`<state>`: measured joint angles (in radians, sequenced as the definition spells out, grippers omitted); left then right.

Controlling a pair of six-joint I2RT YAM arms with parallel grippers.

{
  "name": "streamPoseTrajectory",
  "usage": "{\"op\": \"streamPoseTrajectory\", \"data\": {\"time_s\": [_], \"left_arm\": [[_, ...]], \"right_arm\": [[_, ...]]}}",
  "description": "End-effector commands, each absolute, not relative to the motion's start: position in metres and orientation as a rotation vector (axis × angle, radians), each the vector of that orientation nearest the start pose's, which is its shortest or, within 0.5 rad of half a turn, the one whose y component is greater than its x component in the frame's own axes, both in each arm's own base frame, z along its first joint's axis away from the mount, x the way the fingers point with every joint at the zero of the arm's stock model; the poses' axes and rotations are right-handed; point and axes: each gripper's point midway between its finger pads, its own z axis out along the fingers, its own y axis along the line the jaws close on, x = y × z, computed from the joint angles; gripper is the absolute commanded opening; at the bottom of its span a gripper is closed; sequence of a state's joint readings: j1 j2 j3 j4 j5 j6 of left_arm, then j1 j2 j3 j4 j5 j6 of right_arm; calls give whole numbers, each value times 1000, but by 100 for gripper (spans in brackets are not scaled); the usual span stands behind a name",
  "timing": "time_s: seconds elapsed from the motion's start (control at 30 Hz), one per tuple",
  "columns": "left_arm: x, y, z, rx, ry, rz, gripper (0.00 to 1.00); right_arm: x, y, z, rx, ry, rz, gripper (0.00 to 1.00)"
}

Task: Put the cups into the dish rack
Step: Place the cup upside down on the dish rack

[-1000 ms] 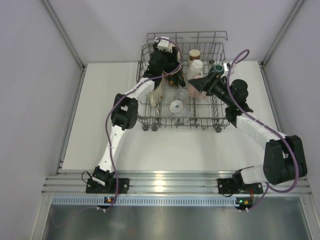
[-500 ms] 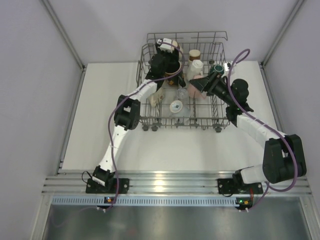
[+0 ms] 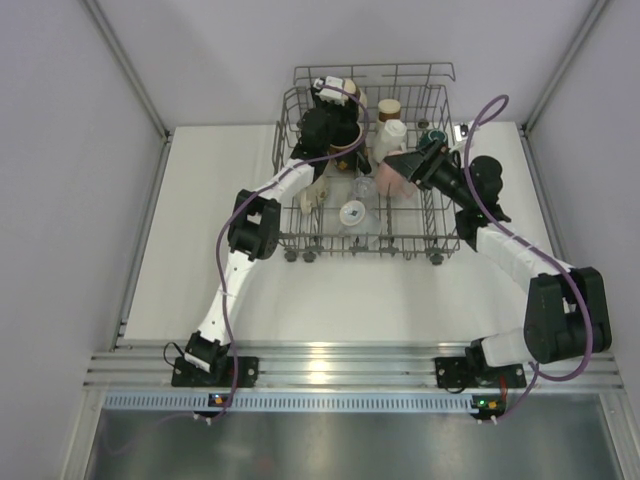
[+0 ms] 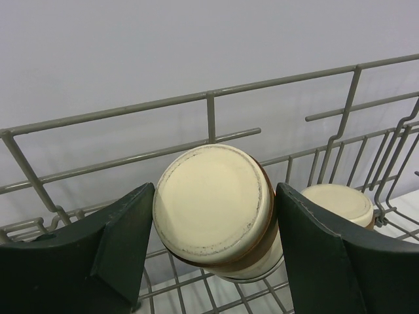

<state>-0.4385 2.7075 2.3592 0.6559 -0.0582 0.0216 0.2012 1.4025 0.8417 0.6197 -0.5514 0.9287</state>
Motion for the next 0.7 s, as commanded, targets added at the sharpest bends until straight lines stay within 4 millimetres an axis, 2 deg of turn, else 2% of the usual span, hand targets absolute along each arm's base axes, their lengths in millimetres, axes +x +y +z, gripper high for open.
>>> {"op": "streamPoseTrajectory", "data": {"time_s": [0.0,0.07,0.13,0.2,0.23,0.3,0.47,0.67], "left_arm": [[683,-319,253,237,1156,-360,46],[682,-322,250,238,1164,-372,46],[681,-326,247,249,1165,-382,36],[679,-329,243,258,1175,-379,33],[678,-330,240,262,1182,-381,27],[678,-328,234,250,1195,-375,26],[679,-327,224,247,1211,-371,40],[679,-326,224,241,1213,-361,59]], "right_arm": [[391,197,322,72,1554,1321,75],[391,195,323,79,1550,1329,75],[392,195,322,85,1550,1333,75],[391,195,323,85,1548,1341,75],[391,195,323,85,1548,1346,75],[391,193,323,89,1543,1348,76],[392,192,322,93,1544,1361,76],[392,192,321,94,1537,1381,76]]}}
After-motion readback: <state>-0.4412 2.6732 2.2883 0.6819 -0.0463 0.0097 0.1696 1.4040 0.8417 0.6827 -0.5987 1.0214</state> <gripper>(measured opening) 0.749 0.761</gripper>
